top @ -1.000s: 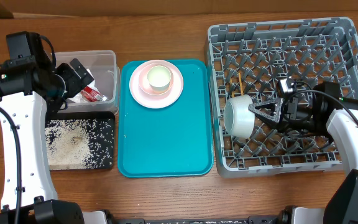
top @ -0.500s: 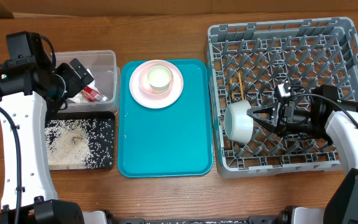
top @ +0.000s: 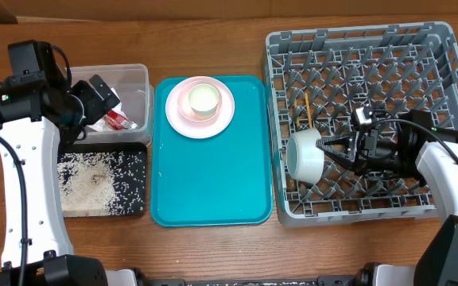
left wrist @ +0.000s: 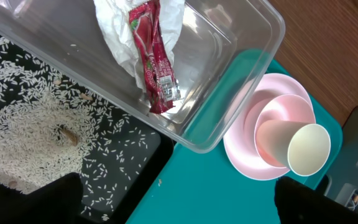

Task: Sort waste into correct bins and load items into the dishwasher
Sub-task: 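Lower the white bowl into the rack and open the right gripper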

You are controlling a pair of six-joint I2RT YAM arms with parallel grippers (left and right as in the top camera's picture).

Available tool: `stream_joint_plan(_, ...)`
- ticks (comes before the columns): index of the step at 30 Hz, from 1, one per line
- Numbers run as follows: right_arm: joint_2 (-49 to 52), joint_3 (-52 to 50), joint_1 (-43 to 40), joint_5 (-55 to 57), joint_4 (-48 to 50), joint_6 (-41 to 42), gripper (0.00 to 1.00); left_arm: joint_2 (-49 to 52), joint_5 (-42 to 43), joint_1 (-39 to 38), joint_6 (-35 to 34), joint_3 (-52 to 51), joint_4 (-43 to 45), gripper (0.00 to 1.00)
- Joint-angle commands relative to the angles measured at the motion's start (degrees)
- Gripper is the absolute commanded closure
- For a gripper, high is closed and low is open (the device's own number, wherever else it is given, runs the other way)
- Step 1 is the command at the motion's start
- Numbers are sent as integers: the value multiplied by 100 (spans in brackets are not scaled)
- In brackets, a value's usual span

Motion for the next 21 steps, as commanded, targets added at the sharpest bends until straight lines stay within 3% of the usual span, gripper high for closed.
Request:
stream_joint_plan(1, -116, -140, -22, -221, 20, -197, 96, -96, -2, -13, -57, 81, 9, 0)
stream_joint_plan(14, -116, -636, -28, -240, 658, -398, 96, -96, 0, -13, -57, 81, 9, 0)
stream_joint_plan(21, -116, -636, -28, 321, 857, -400, 96, -96, -2, -11, -57, 81, 9, 0)
